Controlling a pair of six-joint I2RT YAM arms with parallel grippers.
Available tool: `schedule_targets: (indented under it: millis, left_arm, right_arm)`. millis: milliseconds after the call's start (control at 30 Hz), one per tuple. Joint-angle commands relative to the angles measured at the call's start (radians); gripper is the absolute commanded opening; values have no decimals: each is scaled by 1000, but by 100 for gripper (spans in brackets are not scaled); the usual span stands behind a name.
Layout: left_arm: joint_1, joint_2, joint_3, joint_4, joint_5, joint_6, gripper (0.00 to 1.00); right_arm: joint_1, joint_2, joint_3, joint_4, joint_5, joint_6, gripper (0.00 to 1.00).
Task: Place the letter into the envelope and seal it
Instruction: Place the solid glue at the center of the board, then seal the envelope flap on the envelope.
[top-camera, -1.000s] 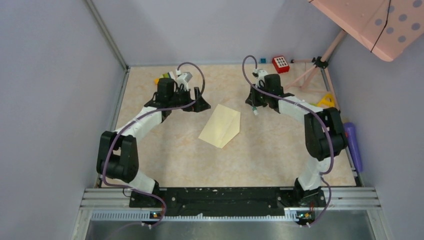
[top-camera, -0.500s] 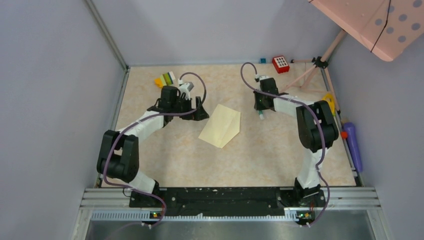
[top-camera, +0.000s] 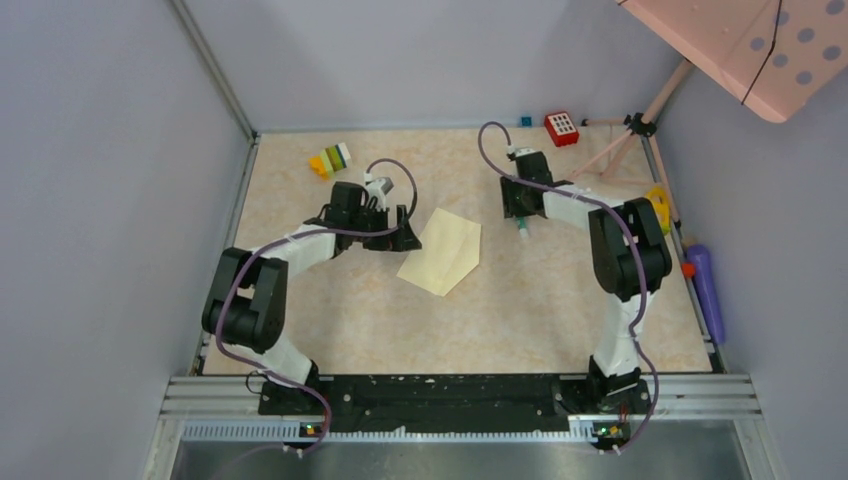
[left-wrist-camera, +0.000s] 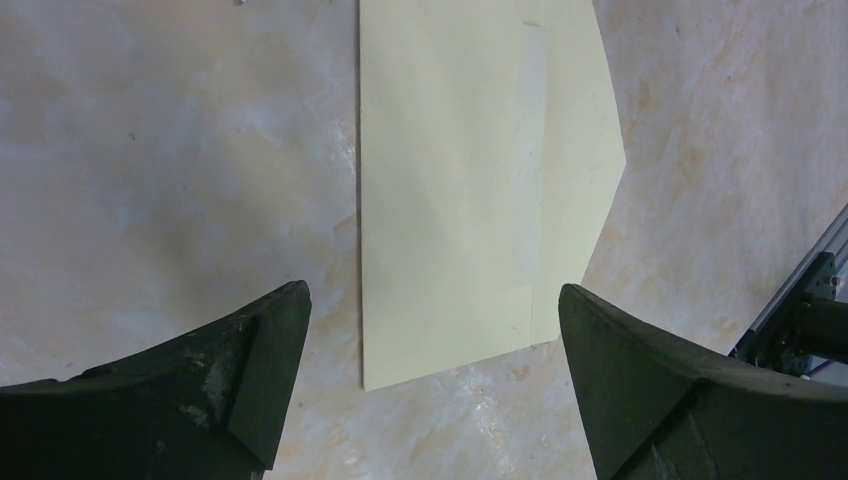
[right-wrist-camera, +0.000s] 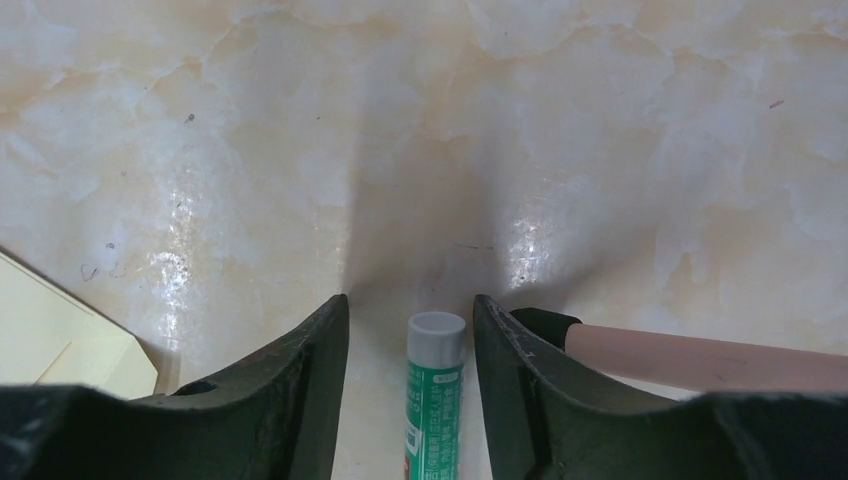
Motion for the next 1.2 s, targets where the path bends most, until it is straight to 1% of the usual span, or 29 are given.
schedule_targets:
  millis: [0, 33, 100, 167, 233, 300, 367, 433, 533, 600, 667, 767, 833, 900, 967, 1067, 1167]
  left_arm:
    - [-2, 19, -19, 53, 14, -18, 99]
    - [-3, 22, -22, 53, 12, -19, 99]
    - [-3, 27, -27, 53, 8, -19, 99]
    - [-2, 38, -29, 53, 7, -22, 99]
    - [-3, 48, -33, 53, 9, -31, 99]
    - [-2, 59, -38, 86, 9, -39, 99]
    - [-3, 74, -38, 93, 15, -48, 99]
    - [-3, 91, -35, 97, 24, -57, 99]
    - [-2, 118, -32, 102, 42, -71, 99]
    - [-5, 127, -35, 110, 57, -78, 99]
    - [-9, 133, -41, 118, 69, -87, 99]
    - [-21, 140, -41, 127, 98, -99, 99]
    - [-36, 141, -41, 132, 108, -103, 99]
    - [-51, 141, -41, 137, 119, -109, 99]
    - [-65, 141, -42, 143, 124, -117, 99]
    - [-84, 144, -43, 147, 127, -128, 99]
    - [-101, 153, -45, 155, 133, -137, 99]
  right_arm:
    - [1, -1, 60, -7, 51, -21, 49]
    - [1, -13, 64, -4, 55, -29, 51]
    - [1, -50, 76, -2, 58, -49, 60]
    - [1, -112, 75, 9, 51, -76, 63]
    - [2, -212, 55, 22, 19, -94, 71]
    - [1, -293, 28, 15, -58, -98, 73]
    - [1, -360, -8, -7, -184, -93, 75]
    - [1, -403, -46, -36, -337, -70, 74]
    - [1, -429, -130, -49, -538, -6, 70]
    - [1, -421, -171, -60, -614, 35, 68]
    - [1, -398, -196, -80, -657, 47, 65]
    - [1, -352, -202, -131, -689, 42, 57]
    - [-1, -323, -193, -170, -705, 32, 50]
    - [-4, -302, -192, -197, -714, 28, 41]
    - [-15, -293, -192, -216, -729, 25, 30]
    - [-23, -285, -183, -259, -704, 8, 24]
    - [-31, -267, -179, -309, -641, -24, 22]
